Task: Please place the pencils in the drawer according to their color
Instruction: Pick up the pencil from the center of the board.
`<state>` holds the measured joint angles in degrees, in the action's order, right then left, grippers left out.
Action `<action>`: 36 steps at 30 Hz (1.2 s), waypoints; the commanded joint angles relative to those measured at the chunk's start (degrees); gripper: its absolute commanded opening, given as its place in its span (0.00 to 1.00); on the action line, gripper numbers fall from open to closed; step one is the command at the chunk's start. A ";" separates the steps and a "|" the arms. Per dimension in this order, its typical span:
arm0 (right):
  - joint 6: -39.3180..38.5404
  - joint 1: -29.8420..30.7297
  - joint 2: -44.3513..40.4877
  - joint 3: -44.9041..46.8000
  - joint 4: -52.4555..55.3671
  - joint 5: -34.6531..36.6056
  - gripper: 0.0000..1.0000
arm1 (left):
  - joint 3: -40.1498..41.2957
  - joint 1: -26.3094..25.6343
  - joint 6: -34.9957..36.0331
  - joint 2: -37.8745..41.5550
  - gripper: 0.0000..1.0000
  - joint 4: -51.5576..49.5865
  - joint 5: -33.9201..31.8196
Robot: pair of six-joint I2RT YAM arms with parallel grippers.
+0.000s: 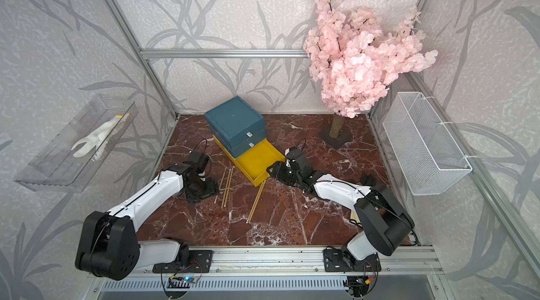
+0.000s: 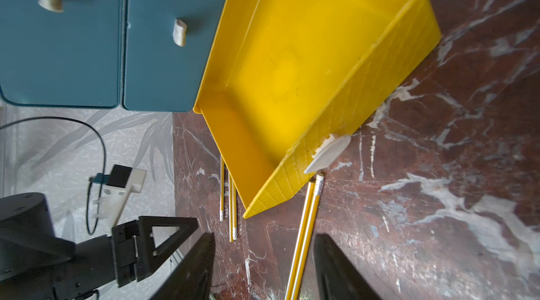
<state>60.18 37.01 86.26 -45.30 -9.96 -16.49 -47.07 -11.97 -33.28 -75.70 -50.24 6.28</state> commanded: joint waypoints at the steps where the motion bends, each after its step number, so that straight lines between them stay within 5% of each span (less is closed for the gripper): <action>1: -0.20 -0.28 -1.49 0.91 1.09 0.85 0.58 | 0.75 -0.17 -1.51 -0.88 0.75 1.46 -0.62; 28: 0.97 -0.27 -3.01 1.62 0.29 1.99 0.58 | -0.41 -0.16 -0.96 -14.18 0.52 5.81 -2.59; 36: 1.00 -0.28 -3.81 2.02 0.35 2.52 0.58 | -0.42 -0.17 -0.74 -15.00 0.36 5.91 -2.45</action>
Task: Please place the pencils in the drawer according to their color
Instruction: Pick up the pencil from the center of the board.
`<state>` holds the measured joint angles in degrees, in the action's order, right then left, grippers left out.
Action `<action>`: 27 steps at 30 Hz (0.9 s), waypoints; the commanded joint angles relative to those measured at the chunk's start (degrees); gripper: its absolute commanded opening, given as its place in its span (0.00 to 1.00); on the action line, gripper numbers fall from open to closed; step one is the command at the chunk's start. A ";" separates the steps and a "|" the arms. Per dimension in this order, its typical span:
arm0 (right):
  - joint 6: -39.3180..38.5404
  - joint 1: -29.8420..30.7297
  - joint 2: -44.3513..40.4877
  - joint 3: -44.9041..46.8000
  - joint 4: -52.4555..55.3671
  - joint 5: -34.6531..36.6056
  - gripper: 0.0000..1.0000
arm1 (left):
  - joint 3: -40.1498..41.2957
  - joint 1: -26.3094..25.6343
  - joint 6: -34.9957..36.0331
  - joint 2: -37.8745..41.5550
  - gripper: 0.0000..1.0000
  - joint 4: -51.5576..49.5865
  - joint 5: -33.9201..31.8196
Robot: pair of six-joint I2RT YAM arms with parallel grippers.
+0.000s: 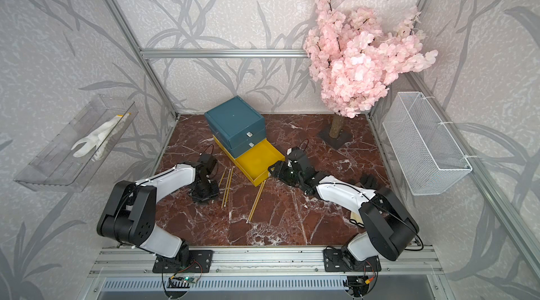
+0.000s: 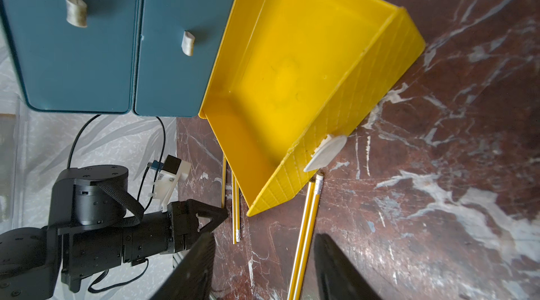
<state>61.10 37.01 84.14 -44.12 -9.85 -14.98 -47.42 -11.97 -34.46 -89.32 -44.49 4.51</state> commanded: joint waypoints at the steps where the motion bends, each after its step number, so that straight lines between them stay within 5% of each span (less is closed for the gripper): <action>1: 0.06 -0.28 -1.70 0.84 0.22 1.01 0.58 | 0.02 -0.16 0.39 -1.52 0.34 0.27 -0.60; 27: 0.02 -0.36 -2.58 0.80 0.88 1.80 0.58 | 2.05 -0.16 -1.14 -1.24 0.00 2.31 2.60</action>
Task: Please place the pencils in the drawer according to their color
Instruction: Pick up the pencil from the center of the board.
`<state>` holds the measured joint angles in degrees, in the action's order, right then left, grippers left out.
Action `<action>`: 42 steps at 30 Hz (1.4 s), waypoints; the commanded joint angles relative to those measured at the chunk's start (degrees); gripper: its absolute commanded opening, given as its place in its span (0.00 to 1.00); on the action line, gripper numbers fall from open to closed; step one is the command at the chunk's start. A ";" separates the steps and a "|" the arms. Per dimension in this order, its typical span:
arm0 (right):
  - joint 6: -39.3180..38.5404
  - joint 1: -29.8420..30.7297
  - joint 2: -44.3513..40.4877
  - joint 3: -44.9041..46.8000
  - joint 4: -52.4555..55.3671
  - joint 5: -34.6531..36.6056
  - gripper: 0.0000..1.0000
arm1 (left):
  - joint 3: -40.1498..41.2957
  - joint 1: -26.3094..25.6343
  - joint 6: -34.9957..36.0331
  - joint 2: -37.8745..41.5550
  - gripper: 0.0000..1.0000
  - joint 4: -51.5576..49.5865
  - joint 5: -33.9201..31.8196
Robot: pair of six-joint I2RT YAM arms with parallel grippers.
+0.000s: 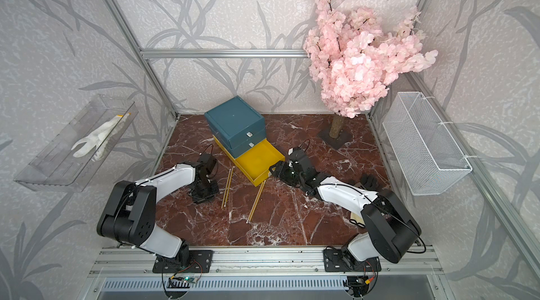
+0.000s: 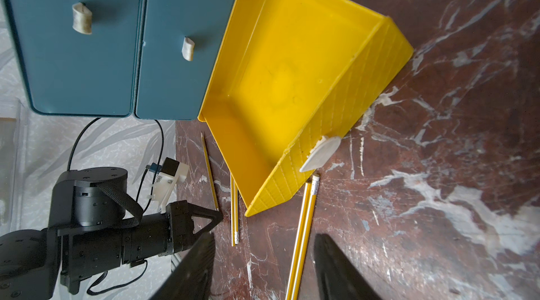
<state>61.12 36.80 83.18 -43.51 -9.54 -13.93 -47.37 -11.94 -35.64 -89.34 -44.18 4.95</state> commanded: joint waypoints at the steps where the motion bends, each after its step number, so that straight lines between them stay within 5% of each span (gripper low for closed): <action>1: 0.03 -0.15 -1.61 0.22 0.65 0.75 0.58 | 1.94 -0.23 0.18 -1.20 0.00 2.12 2.23; 17: 0.21 -0.39 -0.23 0.35 0.13 0.35 0.58 | -1.15 -1.54 -0.40 15.18 0.00 -2.93 1.70; 42: 0.66 -4.78 2.13 -2.99 0.03 -1.38 0.58 | -1.44 -16.99 -0.43 26.34 0.00 -13.34 15.34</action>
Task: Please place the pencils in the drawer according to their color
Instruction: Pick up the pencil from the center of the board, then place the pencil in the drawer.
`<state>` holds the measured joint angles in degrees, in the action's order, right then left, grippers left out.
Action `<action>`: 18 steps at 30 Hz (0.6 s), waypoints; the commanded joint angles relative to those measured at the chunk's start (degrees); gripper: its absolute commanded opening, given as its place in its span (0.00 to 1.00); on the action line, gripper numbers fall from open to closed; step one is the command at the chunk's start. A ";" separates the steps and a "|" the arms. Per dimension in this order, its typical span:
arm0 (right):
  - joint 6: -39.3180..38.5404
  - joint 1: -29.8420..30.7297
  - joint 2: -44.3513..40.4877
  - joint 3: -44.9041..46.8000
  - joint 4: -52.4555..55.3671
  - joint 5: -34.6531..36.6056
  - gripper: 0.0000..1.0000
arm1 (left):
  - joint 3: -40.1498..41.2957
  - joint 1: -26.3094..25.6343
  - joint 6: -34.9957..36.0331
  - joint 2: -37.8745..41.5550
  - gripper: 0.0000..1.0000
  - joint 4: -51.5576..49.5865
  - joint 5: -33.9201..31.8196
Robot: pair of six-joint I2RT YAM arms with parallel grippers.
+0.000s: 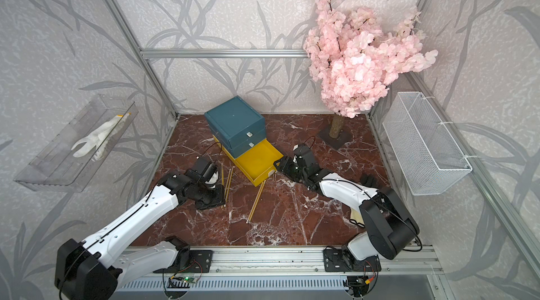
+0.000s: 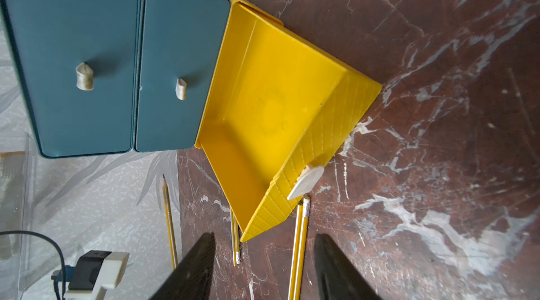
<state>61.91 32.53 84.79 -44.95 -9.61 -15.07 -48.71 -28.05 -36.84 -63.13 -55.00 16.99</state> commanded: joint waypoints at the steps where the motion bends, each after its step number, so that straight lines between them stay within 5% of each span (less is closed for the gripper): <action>1: -0.05 -0.54 0.55 -1.55 0.04 -0.20 0.58 | -0.43 -1.32 1.09 -0.29 0.00 -2.54 3.61; 18: 0.29 -1.64 -0.07 -1.74 -0.14 0.11 0.58 | -11.20 -5.19 3.34 -12.84 0.00 2.60 6.67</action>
<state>62.13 31.27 85.06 -44.97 -9.58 -15.05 -56.97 -32.97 -35.11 -73.78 -54.15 23.40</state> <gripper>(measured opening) 0.576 0.069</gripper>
